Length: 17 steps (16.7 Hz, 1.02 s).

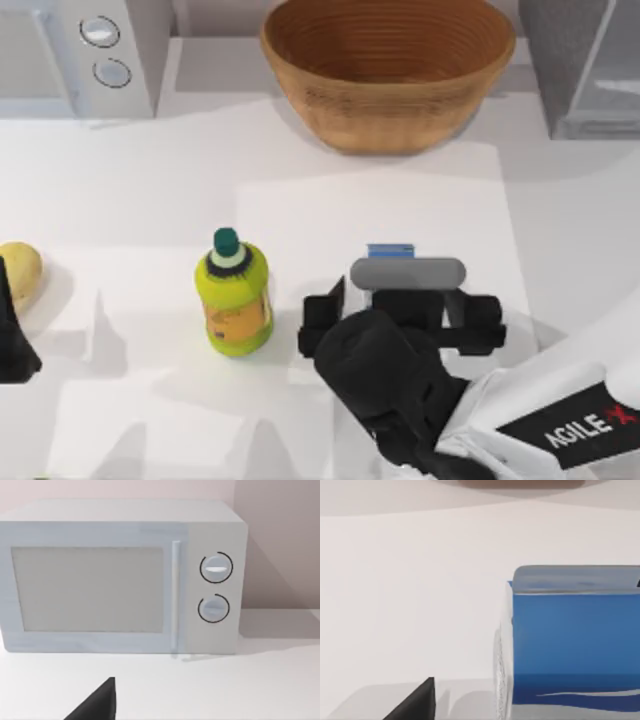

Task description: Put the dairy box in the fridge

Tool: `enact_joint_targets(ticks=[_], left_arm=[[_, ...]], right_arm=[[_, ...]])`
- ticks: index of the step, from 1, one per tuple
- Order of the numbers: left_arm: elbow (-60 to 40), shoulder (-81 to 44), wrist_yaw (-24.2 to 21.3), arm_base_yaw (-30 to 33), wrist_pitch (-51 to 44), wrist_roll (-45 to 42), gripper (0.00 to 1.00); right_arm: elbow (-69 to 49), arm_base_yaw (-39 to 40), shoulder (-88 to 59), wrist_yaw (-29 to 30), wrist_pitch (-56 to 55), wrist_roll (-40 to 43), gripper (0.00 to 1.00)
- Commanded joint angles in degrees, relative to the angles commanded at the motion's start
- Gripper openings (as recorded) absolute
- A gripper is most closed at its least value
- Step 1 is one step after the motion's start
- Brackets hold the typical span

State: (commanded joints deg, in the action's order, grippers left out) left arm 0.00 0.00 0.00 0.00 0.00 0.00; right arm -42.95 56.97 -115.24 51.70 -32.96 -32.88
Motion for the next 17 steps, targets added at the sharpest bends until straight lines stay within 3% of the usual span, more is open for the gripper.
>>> enact_joint_targets(ticks=[10, 17], left_arm=[[0.00, 0.00, 0.00, 0.00, 0.00, 0.00, 1.00], [0.00, 0.00, 0.00, 0.00, 0.00, 0.00, 1.00]], right_arm=[[-5.97, -6.36, -5.11, -4.79, -3.50, 5.67, 1.00], [-5.75, -6.49, -8.14, -5.05, -6.86, 5.85, 1.00]])
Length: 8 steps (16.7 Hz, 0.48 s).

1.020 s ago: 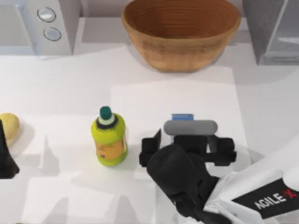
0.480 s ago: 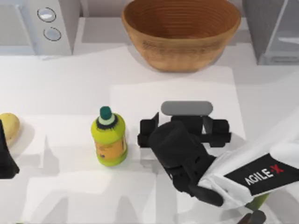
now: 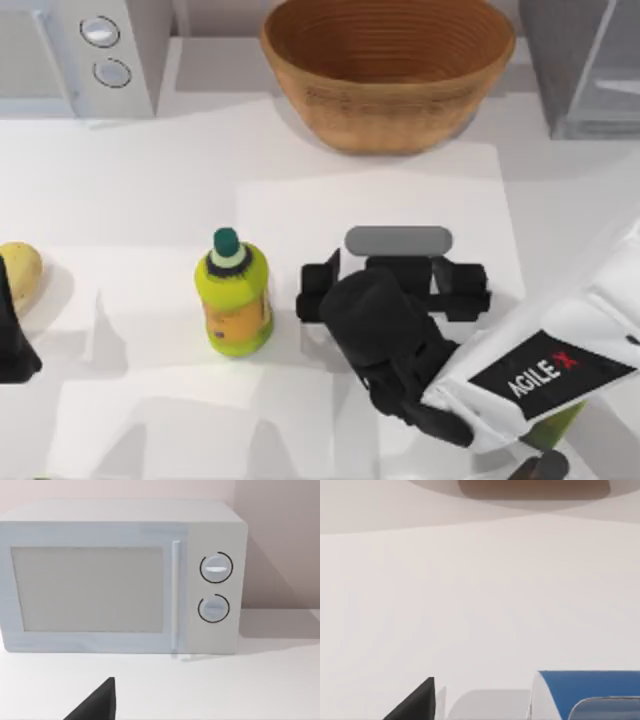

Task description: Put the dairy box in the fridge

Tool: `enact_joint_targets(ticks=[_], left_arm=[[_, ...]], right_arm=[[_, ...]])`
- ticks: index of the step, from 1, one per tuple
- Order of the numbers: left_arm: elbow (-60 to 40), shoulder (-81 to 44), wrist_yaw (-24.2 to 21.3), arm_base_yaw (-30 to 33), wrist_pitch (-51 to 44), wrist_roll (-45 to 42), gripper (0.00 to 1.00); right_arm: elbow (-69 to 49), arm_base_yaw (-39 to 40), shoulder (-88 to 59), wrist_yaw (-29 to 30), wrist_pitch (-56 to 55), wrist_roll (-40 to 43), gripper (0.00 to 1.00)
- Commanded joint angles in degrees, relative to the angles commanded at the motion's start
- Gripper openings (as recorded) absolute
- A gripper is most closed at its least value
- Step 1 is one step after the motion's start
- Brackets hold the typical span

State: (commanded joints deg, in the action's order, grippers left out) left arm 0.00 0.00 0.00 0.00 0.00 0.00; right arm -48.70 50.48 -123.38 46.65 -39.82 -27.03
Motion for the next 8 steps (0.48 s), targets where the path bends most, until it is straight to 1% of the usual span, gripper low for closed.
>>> enact_joint_targets(ticks=[1, 8], left_arm=[[0.00, 0.00, 0.00, 0.00, 0.00, 0.00, 1.00], [0.00, 0.00, 0.00, 0.00, 0.00, 0.00, 1.00]], right_arm=[[0.00, 0.00, 0.00, 0.00, 0.00, 0.00, 1.00], [0.00, 0.00, 0.00, 0.00, 0.00, 0.00, 0.47]])
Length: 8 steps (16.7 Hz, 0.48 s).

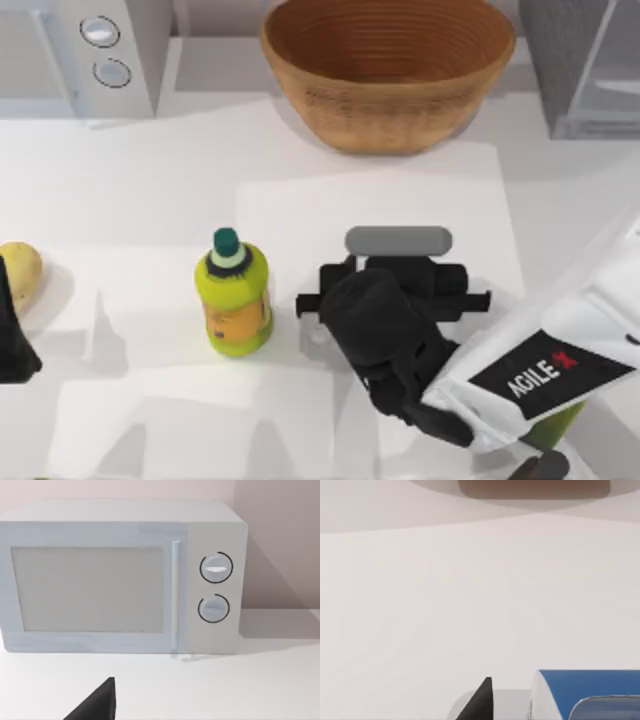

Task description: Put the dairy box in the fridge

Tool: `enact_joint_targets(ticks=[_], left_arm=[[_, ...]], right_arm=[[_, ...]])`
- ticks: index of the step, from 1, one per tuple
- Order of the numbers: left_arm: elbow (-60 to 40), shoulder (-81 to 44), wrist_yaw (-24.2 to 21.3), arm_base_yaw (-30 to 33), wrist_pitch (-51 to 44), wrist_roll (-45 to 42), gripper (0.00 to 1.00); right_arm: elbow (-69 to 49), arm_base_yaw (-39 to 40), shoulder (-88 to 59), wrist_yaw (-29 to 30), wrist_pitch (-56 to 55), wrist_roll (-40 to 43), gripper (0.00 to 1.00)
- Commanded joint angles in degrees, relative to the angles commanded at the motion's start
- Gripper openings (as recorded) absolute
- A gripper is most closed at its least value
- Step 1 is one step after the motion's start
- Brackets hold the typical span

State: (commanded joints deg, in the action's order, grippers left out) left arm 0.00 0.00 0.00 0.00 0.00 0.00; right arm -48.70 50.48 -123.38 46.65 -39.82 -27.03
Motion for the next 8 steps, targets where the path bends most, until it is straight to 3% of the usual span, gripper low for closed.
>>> enact_joint_targets(ticks=[6, 8], left_arm=[[0.00, 0.00, 0.00, 0.00, 0.00, 0.00, 1.00], [0.00, 0.00, 0.00, 0.00, 0.00, 0.00, 1.00]], right_arm=[[0.00, 0.00, 0.00, 0.00, 0.00, 0.00, 0.02], [0.00, 0.00, 0.00, 0.00, 0.00, 0.00, 0.00]])
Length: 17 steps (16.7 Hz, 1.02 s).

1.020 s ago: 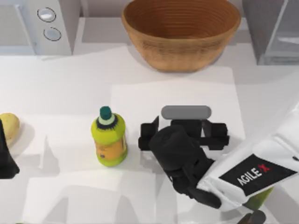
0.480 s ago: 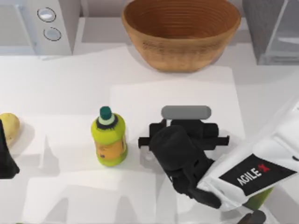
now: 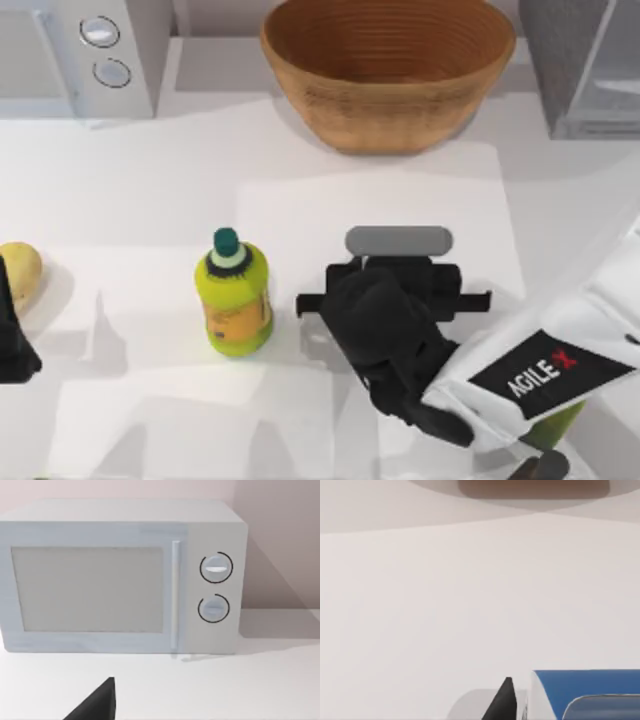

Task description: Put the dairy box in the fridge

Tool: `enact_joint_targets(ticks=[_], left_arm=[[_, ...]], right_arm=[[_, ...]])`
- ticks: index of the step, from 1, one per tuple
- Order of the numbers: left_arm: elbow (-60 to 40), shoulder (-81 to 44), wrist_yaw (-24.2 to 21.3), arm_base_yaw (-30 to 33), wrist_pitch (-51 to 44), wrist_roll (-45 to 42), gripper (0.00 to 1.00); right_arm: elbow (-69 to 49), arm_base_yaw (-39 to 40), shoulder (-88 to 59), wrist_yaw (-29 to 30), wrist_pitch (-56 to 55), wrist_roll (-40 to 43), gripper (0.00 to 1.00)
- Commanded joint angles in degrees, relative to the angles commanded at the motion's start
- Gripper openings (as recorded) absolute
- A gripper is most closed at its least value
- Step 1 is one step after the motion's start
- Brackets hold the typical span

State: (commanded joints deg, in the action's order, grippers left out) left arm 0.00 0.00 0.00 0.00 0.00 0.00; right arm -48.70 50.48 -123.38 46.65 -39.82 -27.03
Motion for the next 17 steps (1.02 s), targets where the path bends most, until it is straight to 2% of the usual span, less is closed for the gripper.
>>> enact_joint_targets(ticks=[9, 17], left_arm=[[0.00, 0.00, 0.00, 0.00, 0.00, 0.00, 1.00], [0.00, 0.00, 0.00, 0.00, 0.00, 0.00, 1.00]], right_arm=[[-0.07, -0.04, 0.39, -0.30, 0.80, 0.08, 0.00], [-2.19, -1.08, 11.01, -4.16, 19.16, 1.60, 0.00]])
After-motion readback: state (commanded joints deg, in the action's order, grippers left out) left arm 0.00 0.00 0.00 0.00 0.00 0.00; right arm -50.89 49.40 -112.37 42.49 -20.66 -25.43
